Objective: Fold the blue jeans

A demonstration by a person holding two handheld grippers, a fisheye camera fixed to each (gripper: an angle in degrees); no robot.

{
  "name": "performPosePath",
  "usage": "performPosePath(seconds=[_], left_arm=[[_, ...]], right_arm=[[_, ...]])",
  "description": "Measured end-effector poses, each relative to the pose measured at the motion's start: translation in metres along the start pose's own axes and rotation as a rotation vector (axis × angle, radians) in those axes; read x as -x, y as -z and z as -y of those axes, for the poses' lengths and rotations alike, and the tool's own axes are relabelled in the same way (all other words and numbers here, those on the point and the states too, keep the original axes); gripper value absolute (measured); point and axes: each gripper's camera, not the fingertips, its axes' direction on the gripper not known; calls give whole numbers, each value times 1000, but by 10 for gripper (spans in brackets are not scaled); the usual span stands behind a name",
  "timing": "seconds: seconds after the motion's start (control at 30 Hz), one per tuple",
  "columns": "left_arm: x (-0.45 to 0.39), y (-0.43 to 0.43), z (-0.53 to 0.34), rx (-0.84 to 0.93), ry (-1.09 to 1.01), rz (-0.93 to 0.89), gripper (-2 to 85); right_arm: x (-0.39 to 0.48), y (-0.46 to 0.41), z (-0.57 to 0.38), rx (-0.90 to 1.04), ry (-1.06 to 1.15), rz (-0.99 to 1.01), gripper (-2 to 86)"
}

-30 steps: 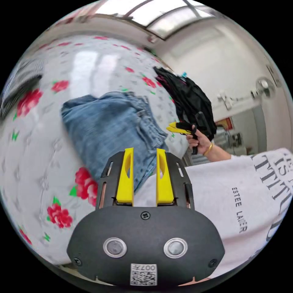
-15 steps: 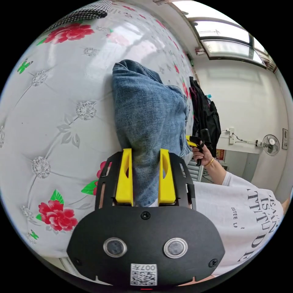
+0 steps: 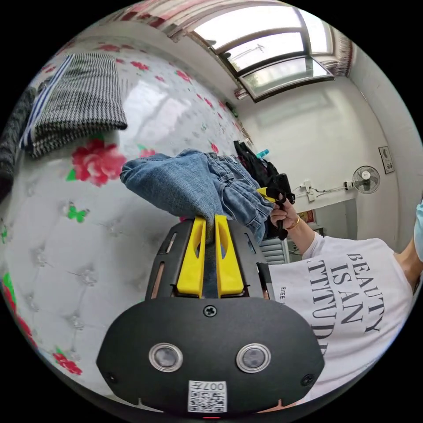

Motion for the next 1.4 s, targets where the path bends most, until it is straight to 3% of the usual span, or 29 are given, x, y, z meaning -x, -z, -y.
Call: performPosePath(seconds=[0.13,0.3,0.4,0.47,0.57,0.73,0.83,0.93,1.03,1.17,1.4], left_arm=[[30,104,37,-98,-39,137,30],[79,246,84,-297,72,476,41],[124,272,78,-367,259,733,64],[153,263,54,-396,359,765,75],[169,210,9,-386,360,801,78],[127,40,-40,-28,114,947,68],[75,-82,-68,180,-63,1042,9],[22,-184,-92,330,-273,1128,-5],[-20,-252,-100,417,-391,1110,-9],[-58,-300,-85,474,-365,902,-10],[-73,-373,-64,591,-272,903,-10]], right_arm=[[73,-101,104,38,150,84,26],[145,-243,215,54,187,212,22],[163,-319,255,71,167,19,14],[160,-350,251,86,171,-81,7],[136,-378,209,180,193,-168,2],[78,-345,61,348,294,-686,-1],[54,-313,-36,501,270,-1004,-2],[44,-282,-119,646,203,-1165,-3],[43,-263,-177,663,134,-1209,-3],[25,-268,-218,659,51,-1234,-3],[52,-268,-257,460,207,-1183,1]])
